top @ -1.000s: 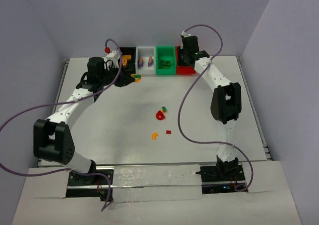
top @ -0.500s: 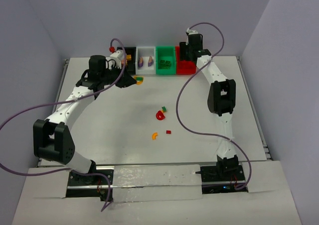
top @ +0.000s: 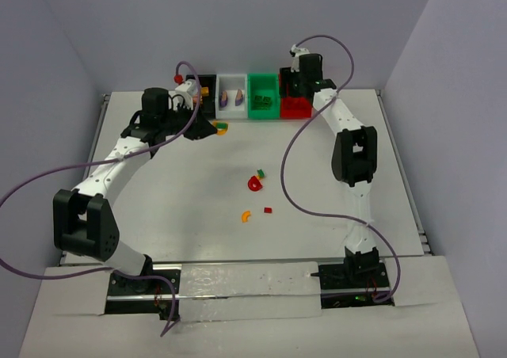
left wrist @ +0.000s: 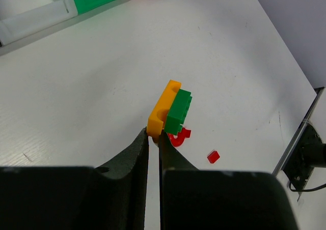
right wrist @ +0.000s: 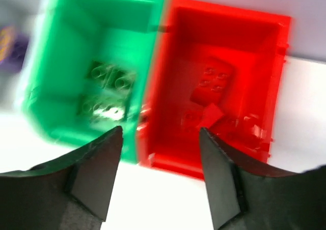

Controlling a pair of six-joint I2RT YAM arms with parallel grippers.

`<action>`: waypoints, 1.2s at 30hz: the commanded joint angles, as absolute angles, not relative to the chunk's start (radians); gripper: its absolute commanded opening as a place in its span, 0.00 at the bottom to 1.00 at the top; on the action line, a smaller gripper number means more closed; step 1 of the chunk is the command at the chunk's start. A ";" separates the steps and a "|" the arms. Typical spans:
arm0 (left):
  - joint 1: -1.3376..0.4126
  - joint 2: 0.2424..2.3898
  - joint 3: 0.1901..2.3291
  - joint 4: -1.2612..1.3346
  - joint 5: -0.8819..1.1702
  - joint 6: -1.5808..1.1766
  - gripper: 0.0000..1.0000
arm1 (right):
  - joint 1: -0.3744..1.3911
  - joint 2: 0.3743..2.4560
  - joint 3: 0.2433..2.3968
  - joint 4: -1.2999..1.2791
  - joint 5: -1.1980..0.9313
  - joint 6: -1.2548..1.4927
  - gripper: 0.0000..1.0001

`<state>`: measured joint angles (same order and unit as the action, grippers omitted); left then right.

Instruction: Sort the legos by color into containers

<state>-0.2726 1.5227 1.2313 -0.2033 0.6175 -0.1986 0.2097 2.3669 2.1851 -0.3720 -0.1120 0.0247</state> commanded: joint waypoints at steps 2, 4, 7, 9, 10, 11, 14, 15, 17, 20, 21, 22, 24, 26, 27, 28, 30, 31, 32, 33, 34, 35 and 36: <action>-0.276 1.523 1.286 -0.248 0.688 -0.162 0.00 | 0.237 2.004 1.952 -0.337 -0.543 -0.131 0.67; -0.276 1.527 1.292 -0.288 0.704 -0.144 0.00 | 0.247 1.935 1.906 -0.360 -0.634 -0.181 0.67; -0.276 1.579 1.350 -0.421 0.718 -0.180 0.00 | 0.311 1.806 1.833 -0.469 -0.677 -0.272 0.66; -0.273 1.622 1.376 -0.499 0.747 -0.212 0.00 | 0.373 1.710 1.736 -0.460 -0.647 -0.326 0.65; -0.273 1.627 1.372 -0.504 0.771 -0.222 0.00 | 0.404 1.685 1.711 -0.460 -0.625 -0.357 0.64; -0.273 1.619 1.358 -0.482 0.793 -0.239 0.00 | 0.463 1.674 1.717 -0.490 -0.602 -0.420 0.61; -0.273 1.606 1.298 -0.442 0.823 -0.326 0.00 | 0.528 1.677 1.734 -0.568 -0.559 -0.482 0.60; -0.273 1.606 1.296 -0.446 0.835 -0.338 0.00 | 0.556 1.682 1.742 -0.599 -0.547 -0.495 0.59; -0.272 1.611 1.301 -0.460 0.873 -0.368 0.00 | 0.589 1.702 1.780 -0.665 -0.530 -0.533 0.59; -0.268 1.614 1.307 -0.485 0.909 -0.391 0.00 | 0.643 1.727 1.819 -0.738 -0.496 -0.572 0.60; -0.266 1.617 1.307 -0.493 0.937 -0.401 0.00 | 0.661 1.744 1.847 -0.773 -0.489 -0.581 0.59; -0.264 1.621 1.305 -0.495 0.964 -0.411 0.00 | 0.667 1.761 1.881 -0.802 -0.492 -0.583 0.59; -0.264 1.632 1.304 -0.498 1.012 -0.425 0.00 | 0.669 1.800 1.917 -0.845 -0.498 -0.580 0.60; -0.264 1.643 1.308 -0.516 1.032 -0.410 0.00 | 0.673 1.828 1.952 -0.889 -0.503 -0.578 0.60; -0.264 1.643 1.308 -0.524 1.041 -0.410 0.00 | 0.676 1.828 1.953 -0.898 -0.503 -0.578 0.61; -0.264 1.654 1.314 -0.536 1.047 -0.399 0.00 | 0.680 1.841 1.968 -0.916 -0.505 -0.577 0.61; -0.263 1.666 1.315 -0.546 1.068 -0.398 0.00 | 0.689 1.857 1.984 -0.931 -0.503 -0.578 0.62; -0.262 1.668 1.313 -0.541 1.073 -0.401 0.00 | 0.693 1.860 1.985 -0.934 -0.496 -0.579 0.62; -0.262 1.670 1.313 -0.539 1.076 -0.403 0.00 | 0.696 1.863 1.983 -0.937 -0.487 -0.583 0.62; -0.262 1.672 1.313 -0.535 1.080 -0.407 0.00 | 0.701 1.864 1.979 -0.937 -0.479 -0.589 0.62; -0.262 1.672 1.313 -0.532 1.086 -0.411 0.00 | 0.706 1.864 1.975 -0.937 -0.478 -0.591 0.62; -0.261 1.677 1.313 -0.531 1.089 -0.413 0.00 | 0.709 1.862 1.967 -0.933 -0.468 -0.600 0.62; -0.260 1.677 1.312 -0.527 1.092 -0.415 0.00 | 0.713 1.862 1.963 -0.934 -0.461 -0.603 0.62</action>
